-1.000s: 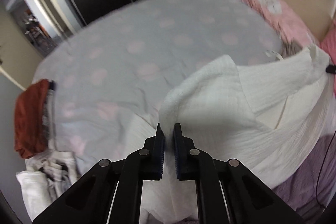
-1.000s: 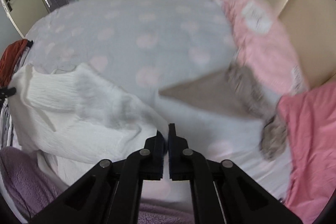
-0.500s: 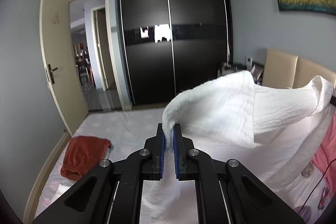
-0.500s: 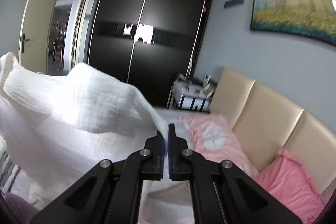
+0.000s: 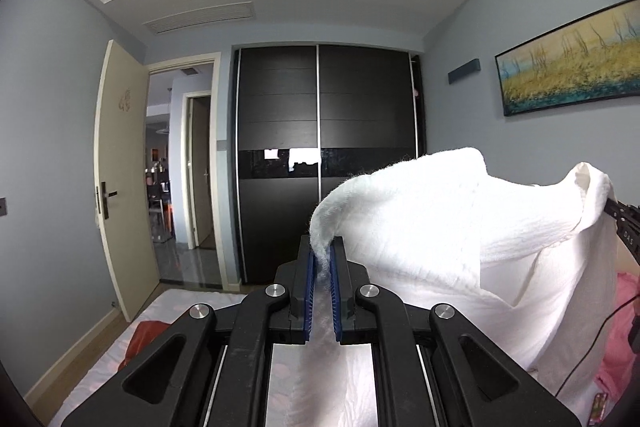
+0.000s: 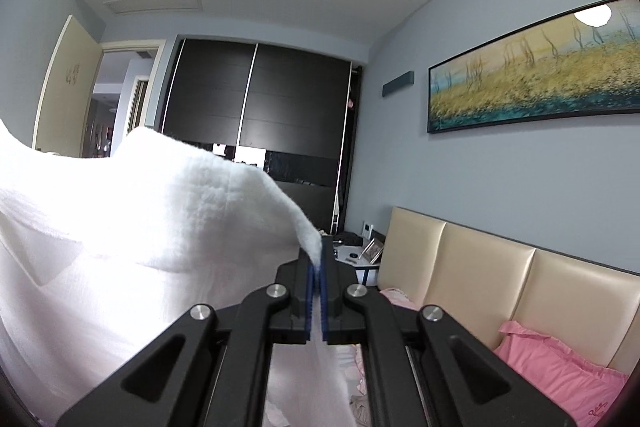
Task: Fold clothes
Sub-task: 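Raise the white garment by its shoulders with both tools and shake it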
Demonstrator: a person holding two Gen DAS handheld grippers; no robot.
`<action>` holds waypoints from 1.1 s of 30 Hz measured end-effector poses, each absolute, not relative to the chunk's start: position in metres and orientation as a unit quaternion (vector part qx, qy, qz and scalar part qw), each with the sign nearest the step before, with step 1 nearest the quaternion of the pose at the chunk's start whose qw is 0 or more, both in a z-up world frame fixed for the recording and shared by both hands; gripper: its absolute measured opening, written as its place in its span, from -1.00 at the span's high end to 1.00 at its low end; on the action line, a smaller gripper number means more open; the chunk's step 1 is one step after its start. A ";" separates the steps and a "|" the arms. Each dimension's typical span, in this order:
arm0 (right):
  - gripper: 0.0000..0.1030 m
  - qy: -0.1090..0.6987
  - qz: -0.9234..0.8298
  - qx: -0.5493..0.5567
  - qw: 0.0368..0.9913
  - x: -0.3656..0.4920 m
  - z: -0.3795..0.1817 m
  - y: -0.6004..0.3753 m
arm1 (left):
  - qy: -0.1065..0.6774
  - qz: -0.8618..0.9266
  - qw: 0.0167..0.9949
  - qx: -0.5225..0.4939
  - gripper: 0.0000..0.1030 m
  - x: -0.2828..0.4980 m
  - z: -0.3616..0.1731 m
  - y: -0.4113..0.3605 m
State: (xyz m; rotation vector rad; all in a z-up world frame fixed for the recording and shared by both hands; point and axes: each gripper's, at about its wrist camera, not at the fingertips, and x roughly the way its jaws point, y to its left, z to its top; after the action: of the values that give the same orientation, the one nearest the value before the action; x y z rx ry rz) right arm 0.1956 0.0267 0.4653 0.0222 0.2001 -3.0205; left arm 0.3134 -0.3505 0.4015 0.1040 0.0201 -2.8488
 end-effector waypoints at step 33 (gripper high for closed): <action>0.96 0.195 -0.929 0.311 0.047 -0.288 0.109 -0.110 | -0.043 -0.901 0.218 0.373 0.85 -0.183 0.082 -0.447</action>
State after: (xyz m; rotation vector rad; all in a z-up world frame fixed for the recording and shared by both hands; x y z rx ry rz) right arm -0.2879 -0.1104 0.1090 0.9482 0.5945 -2.8336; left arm -0.1826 -0.4469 0.0816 1.0339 -0.1190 -2.4934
